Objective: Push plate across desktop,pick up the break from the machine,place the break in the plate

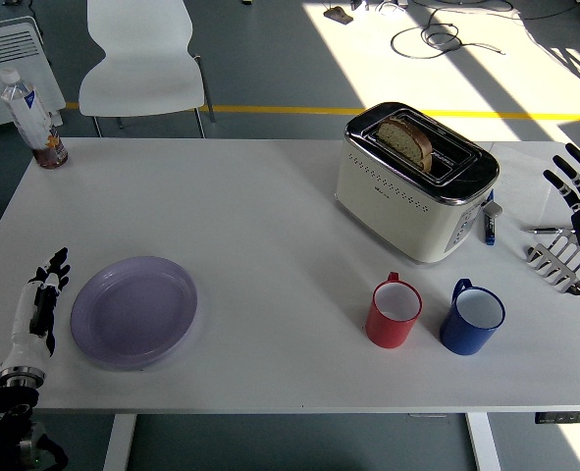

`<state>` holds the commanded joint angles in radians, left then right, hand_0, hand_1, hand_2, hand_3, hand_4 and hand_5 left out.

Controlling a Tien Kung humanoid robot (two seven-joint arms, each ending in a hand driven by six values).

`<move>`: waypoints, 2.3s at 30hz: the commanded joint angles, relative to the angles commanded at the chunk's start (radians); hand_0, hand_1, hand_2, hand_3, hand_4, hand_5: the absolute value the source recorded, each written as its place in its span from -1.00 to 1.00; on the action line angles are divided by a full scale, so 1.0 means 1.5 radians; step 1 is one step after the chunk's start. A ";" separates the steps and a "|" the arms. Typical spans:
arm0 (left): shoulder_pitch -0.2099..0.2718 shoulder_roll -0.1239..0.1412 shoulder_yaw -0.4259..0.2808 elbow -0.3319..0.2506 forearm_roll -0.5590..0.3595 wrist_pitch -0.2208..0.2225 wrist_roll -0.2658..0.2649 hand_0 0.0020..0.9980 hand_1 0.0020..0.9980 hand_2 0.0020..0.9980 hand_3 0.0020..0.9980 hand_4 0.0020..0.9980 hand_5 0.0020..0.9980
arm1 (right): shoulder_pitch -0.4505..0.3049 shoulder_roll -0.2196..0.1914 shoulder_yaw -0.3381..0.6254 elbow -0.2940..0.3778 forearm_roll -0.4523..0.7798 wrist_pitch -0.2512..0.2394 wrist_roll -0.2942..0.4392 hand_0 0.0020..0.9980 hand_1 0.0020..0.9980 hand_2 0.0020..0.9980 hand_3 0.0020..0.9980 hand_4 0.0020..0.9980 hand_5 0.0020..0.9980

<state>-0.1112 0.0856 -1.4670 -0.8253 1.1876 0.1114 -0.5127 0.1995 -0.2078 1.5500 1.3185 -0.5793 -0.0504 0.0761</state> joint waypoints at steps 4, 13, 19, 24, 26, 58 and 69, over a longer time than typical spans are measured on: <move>0.001 -0.001 0.006 0.002 -0.004 -0.001 0.000 0.82 0.86 0.90 0.77 0.05 1.00 | -0.001 0.000 0.000 0.000 0.000 0.000 0.000 0.48 0.43 0.47 0.47 0.07 0.08; 0.002 -0.001 0.019 0.002 -0.008 -0.001 0.000 0.81 0.86 0.89 0.76 0.05 1.00 | 0.000 0.000 -0.002 -0.001 0.000 0.000 0.000 0.48 0.43 0.47 0.46 0.07 0.09; 0.003 -0.003 0.030 0.002 -0.016 -0.003 0.000 0.81 0.85 0.89 0.76 0.04 1.00 | 0.000 0.000 -0.003 0.000 0.000 0.000 0.000 0.48 0.43 0.47 0.46 0.07 0.08; 0.004 -0.004 0.040 0.003 -0.021 -0.004 0.000 0.80 0.85 0.89 0.76 0.04 1.00 | 0.000 0.001 -0.003 0.000 0.001 0.000 0.000 0.48 0.43 0.47 0.46 0.07 0.09; 0.005 -0.003 0.044 0.000 -0.022 -0.004 0.000 0.80 0.85 0.89 0.76 0.04 1.00 | 0.000 0.000 -0.003 0.000 0.000 0.000 0.000 0.48 0.43 0.47 0.46 0.07 0.09; 0.014 0.017 0.168 -0.044 -0.104 -0.020 0.004 0.78 0.83 0.89 0.75 0.03 1.00 | 0.003 0.002 -0.008 -0.002 0.001 0.000 0.000 0.48 0.42 0.47 0.46 0.07 0.09; 0.018 0.030 0.223 -0.069 -0.134 -0.021 0.003 0.77 0.83 0.88 0.75 0.02 1.00 | 0.003 0.002 -0.010 -0.002 0.001 0.001 0.000 0.48 0.42 0.47 0.46 0.07 0.09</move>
<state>-0.0836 0.1305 -1.1327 -0.9286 0.9867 0.0795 -0.5080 0.2046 -0.2043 1.5349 1.3162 -0.5784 -0.0493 0.0762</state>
